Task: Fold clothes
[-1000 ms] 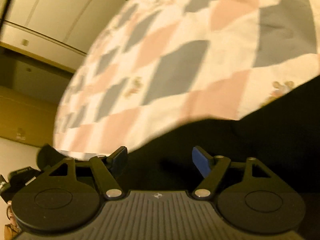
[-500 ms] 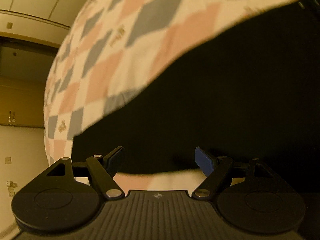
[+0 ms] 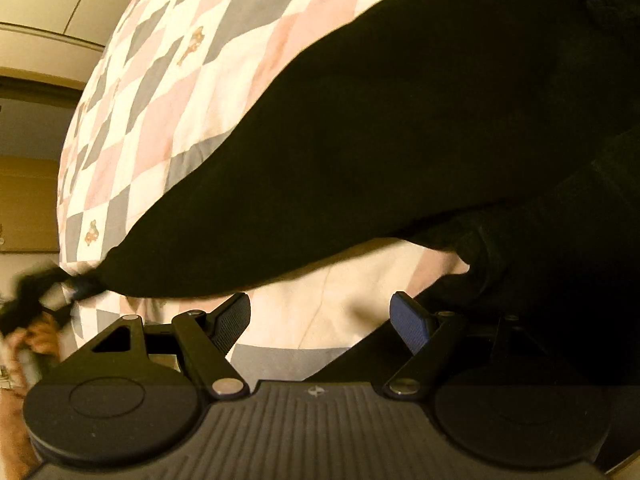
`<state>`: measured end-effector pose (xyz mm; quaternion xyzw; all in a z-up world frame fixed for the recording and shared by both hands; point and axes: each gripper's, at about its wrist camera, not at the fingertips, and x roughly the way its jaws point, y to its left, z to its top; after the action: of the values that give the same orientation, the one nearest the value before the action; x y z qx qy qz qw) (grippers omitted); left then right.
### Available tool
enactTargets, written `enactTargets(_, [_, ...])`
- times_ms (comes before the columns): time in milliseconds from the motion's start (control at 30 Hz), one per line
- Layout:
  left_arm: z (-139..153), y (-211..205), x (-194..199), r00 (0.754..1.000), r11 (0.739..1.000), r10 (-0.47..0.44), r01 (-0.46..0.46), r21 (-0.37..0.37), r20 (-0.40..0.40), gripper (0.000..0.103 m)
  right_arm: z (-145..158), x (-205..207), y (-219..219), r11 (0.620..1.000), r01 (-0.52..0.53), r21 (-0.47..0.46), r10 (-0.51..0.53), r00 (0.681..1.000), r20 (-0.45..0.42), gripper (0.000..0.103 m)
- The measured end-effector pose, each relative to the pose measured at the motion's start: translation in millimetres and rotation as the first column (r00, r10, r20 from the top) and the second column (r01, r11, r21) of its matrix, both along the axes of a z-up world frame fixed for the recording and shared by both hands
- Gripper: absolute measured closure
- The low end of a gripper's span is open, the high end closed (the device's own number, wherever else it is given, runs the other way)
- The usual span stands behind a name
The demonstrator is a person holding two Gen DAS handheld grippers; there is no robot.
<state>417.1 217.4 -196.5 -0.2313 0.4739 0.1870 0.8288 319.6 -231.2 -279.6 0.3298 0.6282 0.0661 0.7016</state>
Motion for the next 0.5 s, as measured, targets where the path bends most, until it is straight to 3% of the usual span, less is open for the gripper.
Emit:
enactTargets(33, [15.9,-17.1,6.1,0.996,0.989,-0.084,0.078,0.123,0.043,0.025,-0.9,0.1,2.6,1.0,0.001,-0.001,-0.001,1.0,-0.002,0.024])
enactTargets(67, [23.5,-32.7,10.3,0.986,0.958,-0.156,0.138,0.25,0.053,0.018,-0.9,0.7,6.2,1.0,-0.003,0.004,0.003,1.0,-0.001,0.024])
enactTargets(100, [21.9,-43.0,13.0,0.979,0.927,-0.2,0.18,0.33,0.028,0.016,0.1,1.9,11.3,1.0,-0.012,0.013,0.012,1.0,0.004,0.024])
enactTargets(133, [14.6,-46.5,13.4,0.978,0.917,-0.21,0.201,0.344,-0.009,0.019,1.4,3.2,16.5,0.999,-0.024,0.022,0.024,1.0,0.01,0.024])
enactTargets(167, [4.9,-42.1,9.5,0.981,0.934,-0.193,0.193,0.3,-0.031,0.024,3.2,4.4,21.4,0.999,-0.041,0.028,0.04,0.999,0.019,0.024])
enactTargets(200, [-8.6,-25.7,-0.8,0.991,0.977,-0.132,0.136,0.163,-0.033,0.038,5.2,4.6,25.3,0.998,-0.059,0.029,0.058,0.998,0.028,0.023])
enactTargets(233, [-23.2,-8.3,-14.1,0.998,0.998,-0.052,0.053,0.026,-0.038,0.061,6.9,4.3,27.9,0.997,-0.074,0.024,0.073,0.997,0.035,0.02])
enactTargets(267, [-39.5,10.6,-31.9,0.997,0.992,0.058,-0.063,-0.107,-0.048,0.071,7.9,3.9,29.6,0.996,-0.085,0.019,0.084,0.996,0.039,0.02])
enactTargets(300, [-54.6,27.3,-50.4,0.985,0.963,0.158,-0.17,-0.21,-0.075,0.083,7.3,3.0,28.9,0.996,-0.085,0.018,0.084,0.996,0.035,0.019])
enactTargets(333, [-67.7,40.8,-69.8,0.964,0.927,0.243,-0.264,-0.265,-0.11,0.09,6.2,2.1,27.8,0.996,-0.082,0.016,0.082,0.996,0.031,0.019])
enactTargets(367, [-78.2,50.5,-83.1,0.944,0.893,0.303,-0.33,-0.305,-0.133,0.09,3.9,1.0,25.9,0.997,-0.073,0.016,0.073,0.997,0.021,0.019])
enactTargets(467, [-97.0,62.3,-94.5,0.913,0.834,0.387,-0.407,-0.371,-0.132,0.089,-3.6,-1.8,22.5,0.999,-0.049,0.009,0.05,0.999,-0.013,0.019])
enactTargets(500, [-103.3,66.2,-98.4,0.901,0.812,0.414,-0.431,-0.393,-0.133,0.08,-4.9,-2.0,23.5,0.999,-0.049,0.008,0.049,0.999,-0.022,0.019])
